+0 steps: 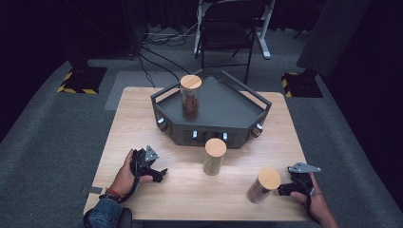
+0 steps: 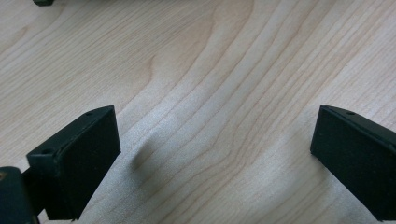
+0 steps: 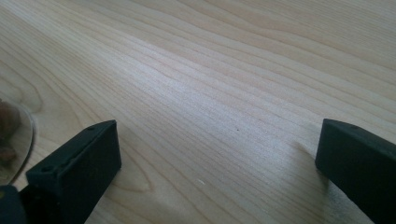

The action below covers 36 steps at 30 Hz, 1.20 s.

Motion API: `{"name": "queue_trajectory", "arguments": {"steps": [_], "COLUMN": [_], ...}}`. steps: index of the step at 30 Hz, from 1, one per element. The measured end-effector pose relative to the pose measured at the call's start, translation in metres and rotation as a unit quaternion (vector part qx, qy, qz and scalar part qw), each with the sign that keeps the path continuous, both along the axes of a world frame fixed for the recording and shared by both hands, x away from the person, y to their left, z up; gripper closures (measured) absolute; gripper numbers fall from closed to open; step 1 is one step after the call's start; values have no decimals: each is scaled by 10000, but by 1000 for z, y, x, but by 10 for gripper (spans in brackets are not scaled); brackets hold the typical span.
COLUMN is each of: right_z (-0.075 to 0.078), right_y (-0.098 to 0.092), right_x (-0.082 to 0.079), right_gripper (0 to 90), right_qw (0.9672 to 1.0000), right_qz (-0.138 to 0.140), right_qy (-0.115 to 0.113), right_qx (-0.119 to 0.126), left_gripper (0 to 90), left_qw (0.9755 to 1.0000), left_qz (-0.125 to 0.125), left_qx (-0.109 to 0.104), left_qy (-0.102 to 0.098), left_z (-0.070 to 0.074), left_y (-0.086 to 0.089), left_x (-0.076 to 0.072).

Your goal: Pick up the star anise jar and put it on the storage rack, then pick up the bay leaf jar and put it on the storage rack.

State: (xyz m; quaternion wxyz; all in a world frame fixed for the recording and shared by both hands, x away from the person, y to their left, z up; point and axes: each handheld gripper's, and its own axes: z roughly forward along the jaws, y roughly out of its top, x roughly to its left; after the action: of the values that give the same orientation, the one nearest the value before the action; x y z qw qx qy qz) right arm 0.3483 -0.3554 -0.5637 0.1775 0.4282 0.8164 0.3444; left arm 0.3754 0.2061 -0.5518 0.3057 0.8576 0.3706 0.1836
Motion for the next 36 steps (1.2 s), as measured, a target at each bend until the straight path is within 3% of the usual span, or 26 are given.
{"name": "queue_trajectory", "arguments": {"steps": [4, 36], "right_z": [0, 0], "right_y": [0, 0], "right_x": [0, 0], "right_gripper": [0, 0], "right_qw": [10000, 10000], "right_qz": [3, 4], "right_qy": [2, 5], "right_qx": [0, 2], "left_gripper": [0, 0], "left_qw": [9990, 9990], "left_qz": [66, -1], "left_qx": [-371, -372], "left_qy": [236, 229], "left_z": [-5, -5], "left_y": [10, 14], "left_x": [2, 4]}}
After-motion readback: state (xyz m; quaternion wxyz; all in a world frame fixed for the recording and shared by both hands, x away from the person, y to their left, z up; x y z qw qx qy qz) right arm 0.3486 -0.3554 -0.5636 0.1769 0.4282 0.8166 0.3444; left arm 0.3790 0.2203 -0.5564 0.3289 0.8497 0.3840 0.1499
